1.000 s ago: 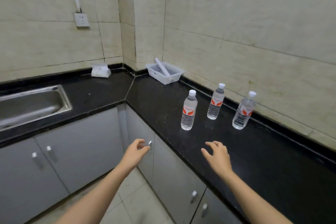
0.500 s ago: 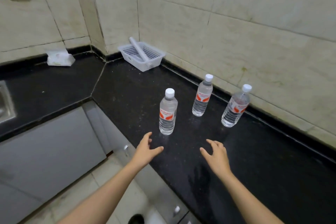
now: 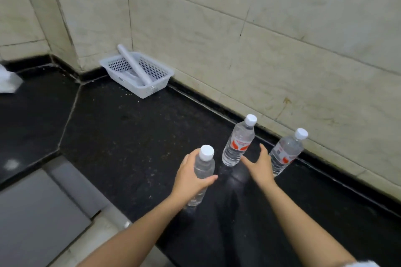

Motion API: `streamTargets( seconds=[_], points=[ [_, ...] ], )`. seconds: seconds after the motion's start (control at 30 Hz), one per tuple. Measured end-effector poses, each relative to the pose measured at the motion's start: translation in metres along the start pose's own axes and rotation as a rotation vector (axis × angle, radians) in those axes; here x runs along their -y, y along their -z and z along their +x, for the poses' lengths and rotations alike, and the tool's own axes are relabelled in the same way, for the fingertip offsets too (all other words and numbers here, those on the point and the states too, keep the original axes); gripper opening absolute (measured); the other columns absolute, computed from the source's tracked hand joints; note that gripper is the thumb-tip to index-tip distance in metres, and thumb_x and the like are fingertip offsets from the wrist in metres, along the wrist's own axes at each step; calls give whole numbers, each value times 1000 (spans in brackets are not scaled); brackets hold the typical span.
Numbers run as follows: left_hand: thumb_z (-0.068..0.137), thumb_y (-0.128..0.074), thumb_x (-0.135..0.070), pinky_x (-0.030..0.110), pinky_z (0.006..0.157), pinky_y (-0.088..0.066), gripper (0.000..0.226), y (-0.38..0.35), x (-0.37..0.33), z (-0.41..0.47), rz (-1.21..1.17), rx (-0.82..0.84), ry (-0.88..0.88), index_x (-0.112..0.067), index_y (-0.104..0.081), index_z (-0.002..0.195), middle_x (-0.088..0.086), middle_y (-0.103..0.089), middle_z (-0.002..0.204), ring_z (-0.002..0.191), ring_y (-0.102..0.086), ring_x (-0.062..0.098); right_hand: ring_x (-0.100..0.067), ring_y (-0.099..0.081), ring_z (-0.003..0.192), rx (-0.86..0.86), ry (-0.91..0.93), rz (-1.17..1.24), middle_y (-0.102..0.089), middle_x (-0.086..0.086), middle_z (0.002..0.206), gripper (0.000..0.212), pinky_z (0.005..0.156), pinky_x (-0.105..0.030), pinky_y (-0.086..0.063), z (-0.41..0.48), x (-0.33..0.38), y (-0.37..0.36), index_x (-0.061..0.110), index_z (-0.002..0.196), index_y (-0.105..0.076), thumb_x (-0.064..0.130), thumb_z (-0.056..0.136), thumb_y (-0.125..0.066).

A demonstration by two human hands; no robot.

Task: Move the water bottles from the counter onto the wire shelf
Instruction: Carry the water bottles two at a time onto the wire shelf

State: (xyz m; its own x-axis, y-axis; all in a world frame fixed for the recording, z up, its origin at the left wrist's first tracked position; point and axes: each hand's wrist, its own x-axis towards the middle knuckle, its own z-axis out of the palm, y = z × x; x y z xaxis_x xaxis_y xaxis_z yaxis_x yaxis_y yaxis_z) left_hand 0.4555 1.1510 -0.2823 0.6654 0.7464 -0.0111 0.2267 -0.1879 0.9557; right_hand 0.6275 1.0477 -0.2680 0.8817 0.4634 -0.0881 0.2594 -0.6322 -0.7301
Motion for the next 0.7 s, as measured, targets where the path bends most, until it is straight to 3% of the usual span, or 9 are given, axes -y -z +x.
streamTargets(
  seconds=[0.07, 0.2, 0.37, 0.53, 0.7],
  points=[
    [62, -81, -24, 25, 92, -39, 66, 1, 0, 13, -25, 1, 19, -40, -41, 113, -8, -51, 118, 111, -52, 13, -31, -24, 139, -6, -60, 14, -25, -18, 151, 91, 111, -42, -24, 11, 7, -10, 8, 145, -13, 28, 77, -71],
    [64, -79, -25, 37, 93, -46, 64, 5, 1, 45, -73, -35, 98, -27, -46, 119, 1, -56, 117, 106, -56, 19, -35, -25, 138, -52, -137, 60, -22, -21, 150, 102, 111, -46, -25, 29, 18, -17, 11, 145, -8, 29, 72, -76],
    [65, -77, -27, 41, 94, -48, 64, 14, 5, 75, -71, -21, 201, -23, -46, 122, 5, -59, 117, 106, -58, 23, -37, -32, 133, -78, -146, 120, -27, -19, 147, 107, 110, -51, -31, 60, 38, -18, 14, 145, -12, 28, 64, -80],
    [66, -76, -24, 41, 92, -49, 62, 14, 8, 82, -71, -7, 222, -22, -46, 121, 4, -61, 113, 104, -59, 24, -34, -47, 120, -113, -221, 279, -43, -16, 134, 87, 103, -51, -40, 82, 44, -33, 11, 133, -32, 23, 63, -81],
    [67, -76, -24, 38, 89, -49, 62, 14, 7, 85, -58, 20, 219, -21, -47, 121, 3, -61, 112, 101, -60, 22, -31, -54, 110, -159, -191, 262, -54, -12, 119, 69, 98, -45, -44, 75, 45, -32, 10, 124, -37, 14, 67, -76]
  ],
)
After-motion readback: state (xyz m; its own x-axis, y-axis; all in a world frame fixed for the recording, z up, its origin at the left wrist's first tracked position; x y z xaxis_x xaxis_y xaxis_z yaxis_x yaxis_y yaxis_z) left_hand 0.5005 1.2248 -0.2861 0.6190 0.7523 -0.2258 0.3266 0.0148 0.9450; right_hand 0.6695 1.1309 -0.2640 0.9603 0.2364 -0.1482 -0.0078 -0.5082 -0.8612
